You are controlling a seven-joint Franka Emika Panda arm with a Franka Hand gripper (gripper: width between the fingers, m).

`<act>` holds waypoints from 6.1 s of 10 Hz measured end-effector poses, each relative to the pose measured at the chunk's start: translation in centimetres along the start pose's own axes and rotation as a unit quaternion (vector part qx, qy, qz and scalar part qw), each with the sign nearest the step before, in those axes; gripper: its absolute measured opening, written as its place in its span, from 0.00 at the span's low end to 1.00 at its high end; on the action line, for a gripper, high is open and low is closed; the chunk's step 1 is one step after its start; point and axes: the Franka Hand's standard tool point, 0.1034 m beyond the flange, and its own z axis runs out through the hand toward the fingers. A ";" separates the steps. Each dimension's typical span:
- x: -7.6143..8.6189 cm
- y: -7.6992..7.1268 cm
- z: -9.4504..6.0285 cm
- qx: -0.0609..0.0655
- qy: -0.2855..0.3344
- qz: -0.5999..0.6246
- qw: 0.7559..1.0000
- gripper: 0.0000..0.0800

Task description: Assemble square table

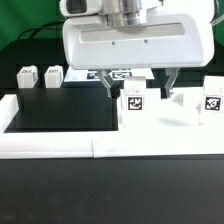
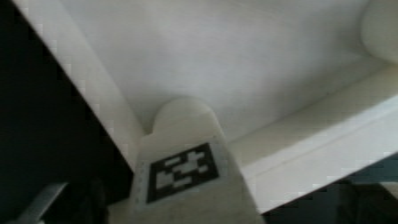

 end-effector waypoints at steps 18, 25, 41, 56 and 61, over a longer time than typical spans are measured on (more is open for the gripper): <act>0.0 -0.1 0.8 0.021 -0.016 0.367 0.930 0.77; 1.4 0.8 -0.3 0.000 0.004 -0.017 1.000 0.81; 0.9 2.0 0.0 0.008 -0.051 0.587 0.808 0.48; 1.1 1.1 0.1 0.002 0.008 -0.008 1.000 0.65; 1.1 1.4 0.1 0.002 0.007 0.164 0.986 0.36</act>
Offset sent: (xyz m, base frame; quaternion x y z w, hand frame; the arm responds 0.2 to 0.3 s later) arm 0.0000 0.0000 0.0000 0.0000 0.0000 0.1938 0.9810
